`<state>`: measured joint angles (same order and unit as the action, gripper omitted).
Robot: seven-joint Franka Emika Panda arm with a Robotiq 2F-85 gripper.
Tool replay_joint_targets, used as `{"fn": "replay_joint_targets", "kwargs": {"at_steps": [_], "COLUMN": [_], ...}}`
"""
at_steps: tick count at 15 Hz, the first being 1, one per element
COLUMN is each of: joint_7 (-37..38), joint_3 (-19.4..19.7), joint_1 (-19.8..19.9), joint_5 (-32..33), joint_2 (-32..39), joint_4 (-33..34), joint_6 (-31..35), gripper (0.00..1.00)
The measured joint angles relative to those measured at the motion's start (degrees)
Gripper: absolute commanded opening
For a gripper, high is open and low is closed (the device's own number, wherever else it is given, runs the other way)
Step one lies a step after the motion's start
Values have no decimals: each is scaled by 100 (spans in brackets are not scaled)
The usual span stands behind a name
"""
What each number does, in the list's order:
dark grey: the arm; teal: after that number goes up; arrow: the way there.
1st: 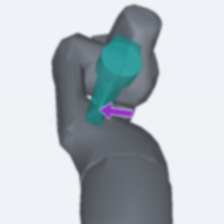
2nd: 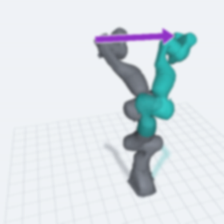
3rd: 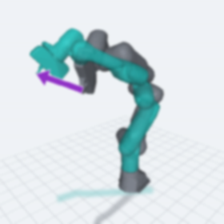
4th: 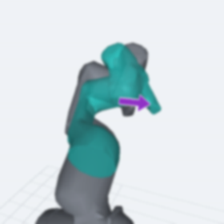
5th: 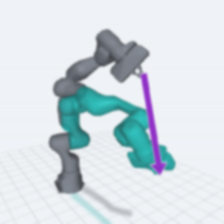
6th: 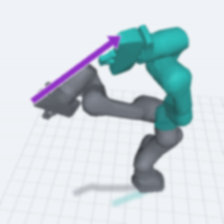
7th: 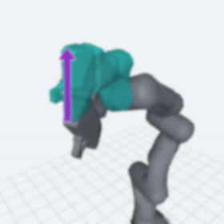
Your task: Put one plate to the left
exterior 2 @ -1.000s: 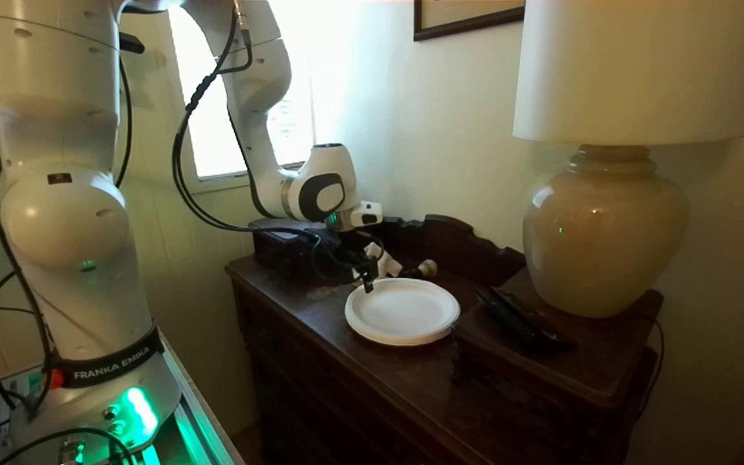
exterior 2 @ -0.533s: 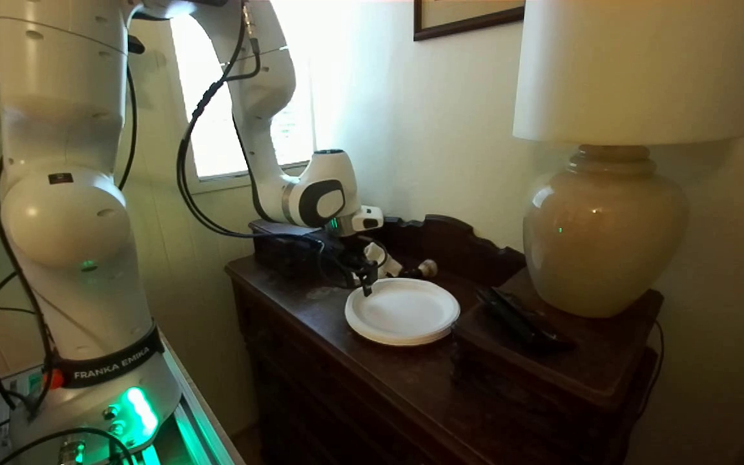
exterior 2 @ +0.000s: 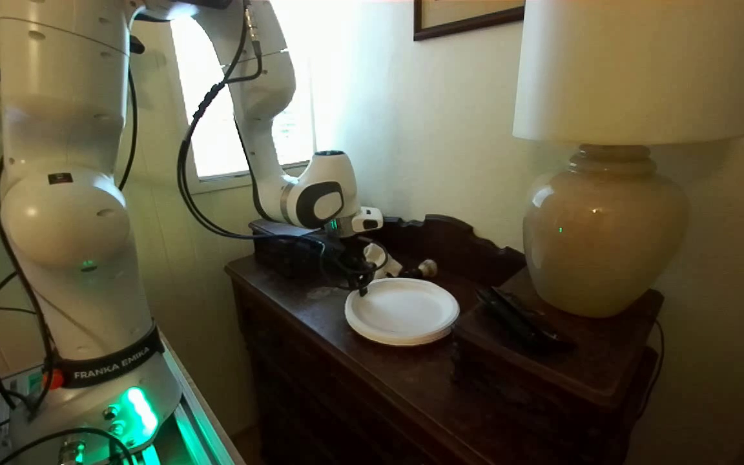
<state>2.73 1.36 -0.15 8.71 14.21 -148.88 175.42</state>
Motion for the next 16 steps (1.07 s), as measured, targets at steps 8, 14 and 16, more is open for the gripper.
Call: {"fn": "replay_joint_targets", "kwargs": {"at_steps": [8,14,16], "joint_7": [-152,-158,-158], "joint_3": [2,19,17], "joint_1": [25,42,43], "joint_5": [-88,-88,-88], "joint_2": [-3,-47,-84], "joint_4": [70,107,110], "joint_6": [0,0,0], "gripper": [26,25,23]}}
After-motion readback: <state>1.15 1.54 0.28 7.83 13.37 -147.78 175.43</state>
